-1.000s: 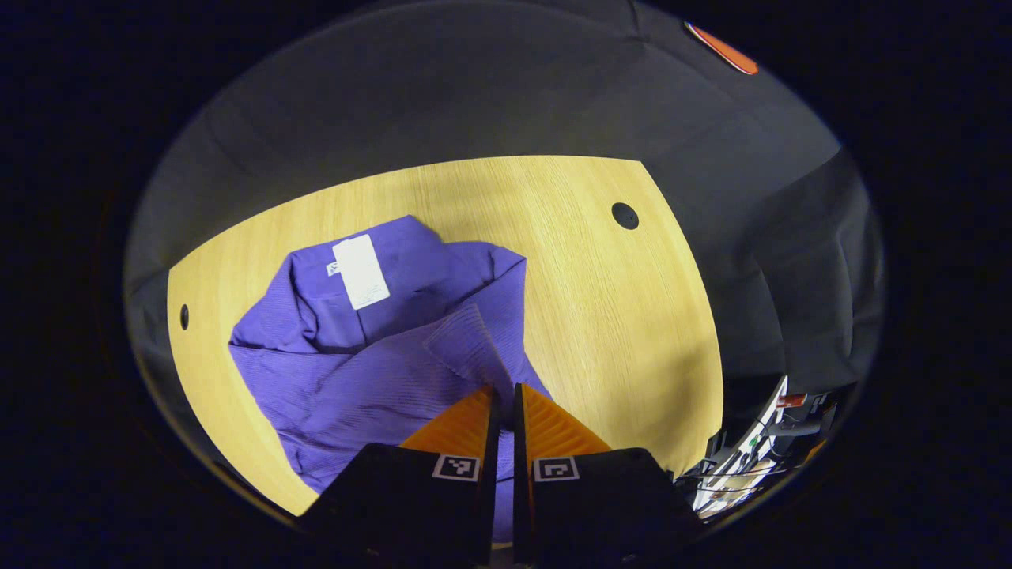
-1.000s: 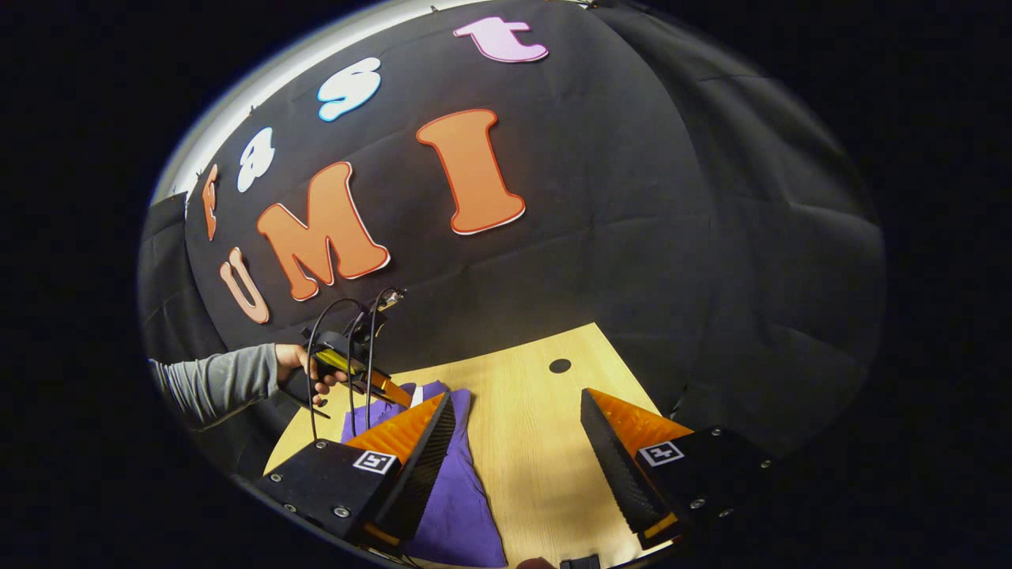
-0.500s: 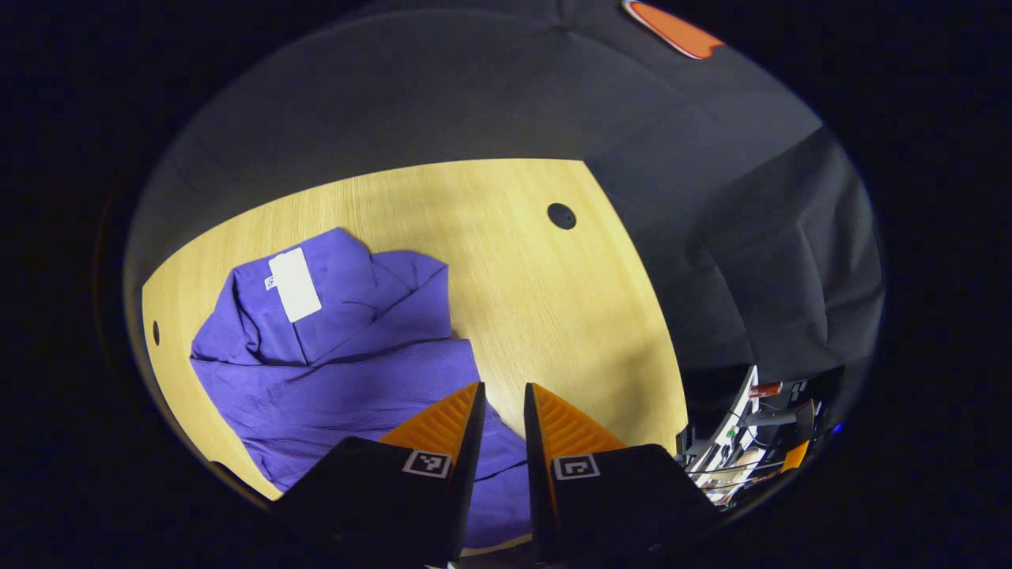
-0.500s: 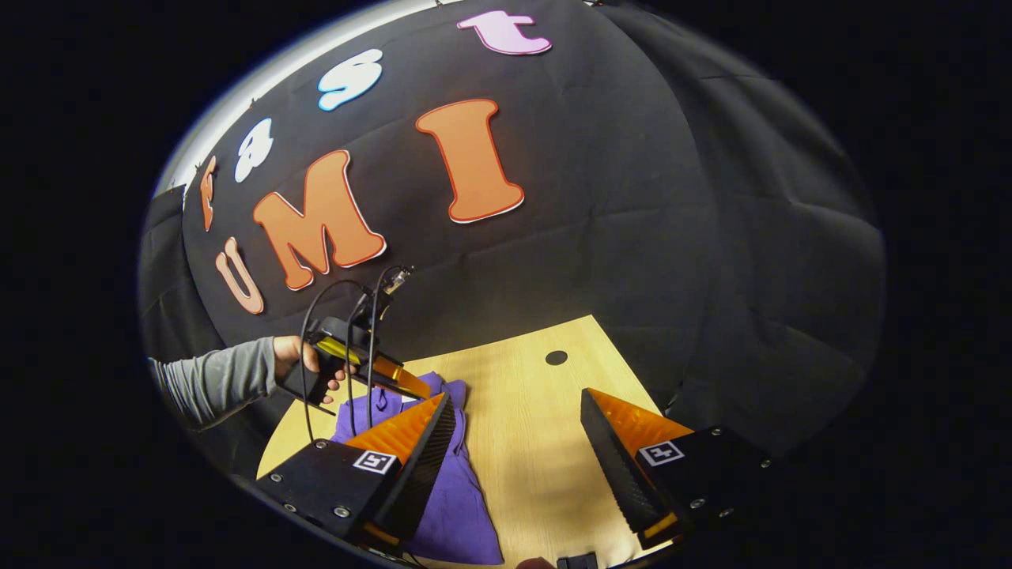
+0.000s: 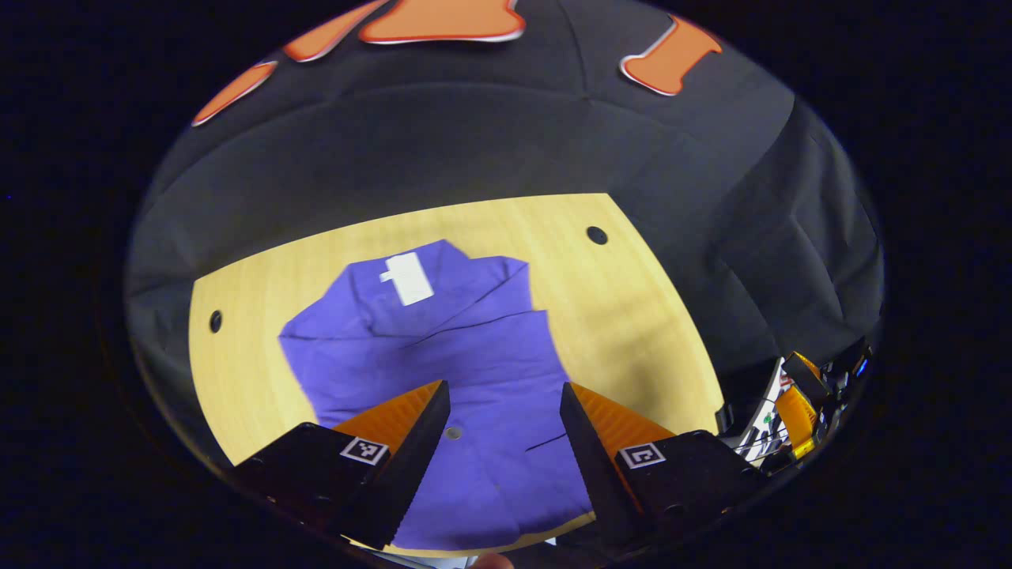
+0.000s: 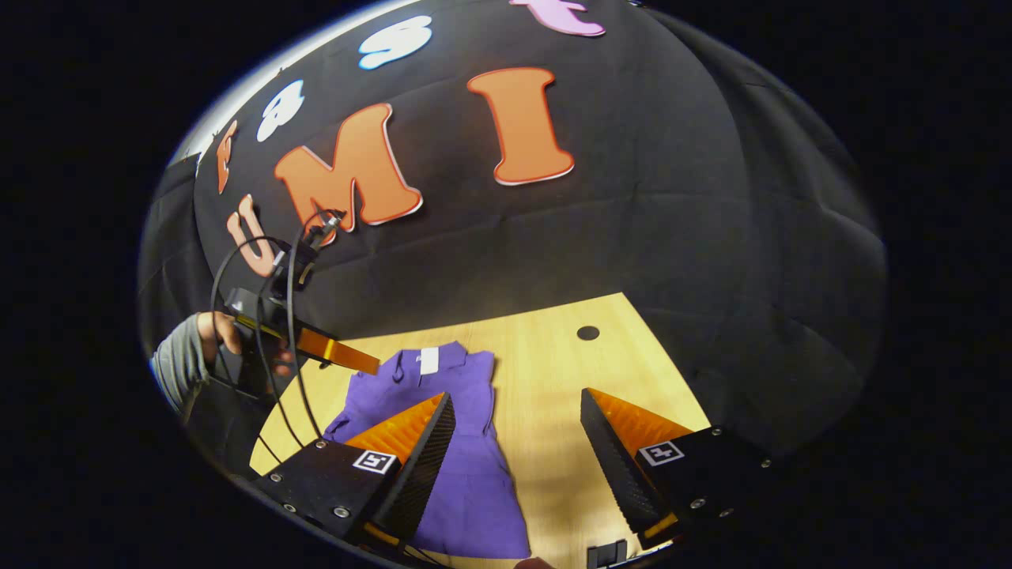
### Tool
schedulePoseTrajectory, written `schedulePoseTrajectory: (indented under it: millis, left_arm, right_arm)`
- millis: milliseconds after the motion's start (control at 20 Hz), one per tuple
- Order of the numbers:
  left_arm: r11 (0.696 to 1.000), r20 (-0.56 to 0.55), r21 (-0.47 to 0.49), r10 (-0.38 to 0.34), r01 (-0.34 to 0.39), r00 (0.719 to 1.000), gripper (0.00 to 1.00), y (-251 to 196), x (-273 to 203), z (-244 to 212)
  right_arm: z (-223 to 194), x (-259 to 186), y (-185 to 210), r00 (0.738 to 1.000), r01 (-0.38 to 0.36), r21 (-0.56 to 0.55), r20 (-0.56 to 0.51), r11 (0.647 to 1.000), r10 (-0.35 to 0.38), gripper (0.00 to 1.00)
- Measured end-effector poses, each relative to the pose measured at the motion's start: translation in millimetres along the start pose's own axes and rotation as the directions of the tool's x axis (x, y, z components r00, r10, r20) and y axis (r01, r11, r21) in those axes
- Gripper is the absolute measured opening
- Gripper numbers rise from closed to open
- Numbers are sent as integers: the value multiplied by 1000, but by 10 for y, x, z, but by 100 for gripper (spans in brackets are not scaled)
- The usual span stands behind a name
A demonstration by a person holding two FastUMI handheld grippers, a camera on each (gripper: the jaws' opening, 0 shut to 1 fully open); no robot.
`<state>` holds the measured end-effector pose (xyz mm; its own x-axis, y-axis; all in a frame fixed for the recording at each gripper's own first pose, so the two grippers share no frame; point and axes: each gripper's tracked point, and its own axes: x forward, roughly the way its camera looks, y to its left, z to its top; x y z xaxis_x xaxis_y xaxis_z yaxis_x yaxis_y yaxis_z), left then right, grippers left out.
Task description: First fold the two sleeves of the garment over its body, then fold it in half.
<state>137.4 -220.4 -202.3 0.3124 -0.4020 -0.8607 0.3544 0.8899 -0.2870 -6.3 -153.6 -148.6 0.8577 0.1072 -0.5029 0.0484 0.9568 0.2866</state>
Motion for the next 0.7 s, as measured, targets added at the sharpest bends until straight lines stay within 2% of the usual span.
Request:
schedulePoseTrajectory:
  millis: [100,300,450,700]
  left_arm:
    - [998,21,-34,48,-47,999,97,350,-220,-265]
    - [985,5,-65,160,-159,987,98,1046,-516,-1015]
    - [972,-45,-138,187,-191,981,98,1379,-591,-1686]
    - [948,-154,-220,199,-229,968,98,1768,-437,-2665]
  right_arm:
    - [-203,56,112,999,6,-41,-54,999,-8,95]
    - [-752,163,256,978,5,-91,-209,996,-24,96]
    - [-1166,215,330,947,-11,-77,-320,997,-15,96]
    - [-1790,299,244,878,2,-104,-476,995,-51,96]
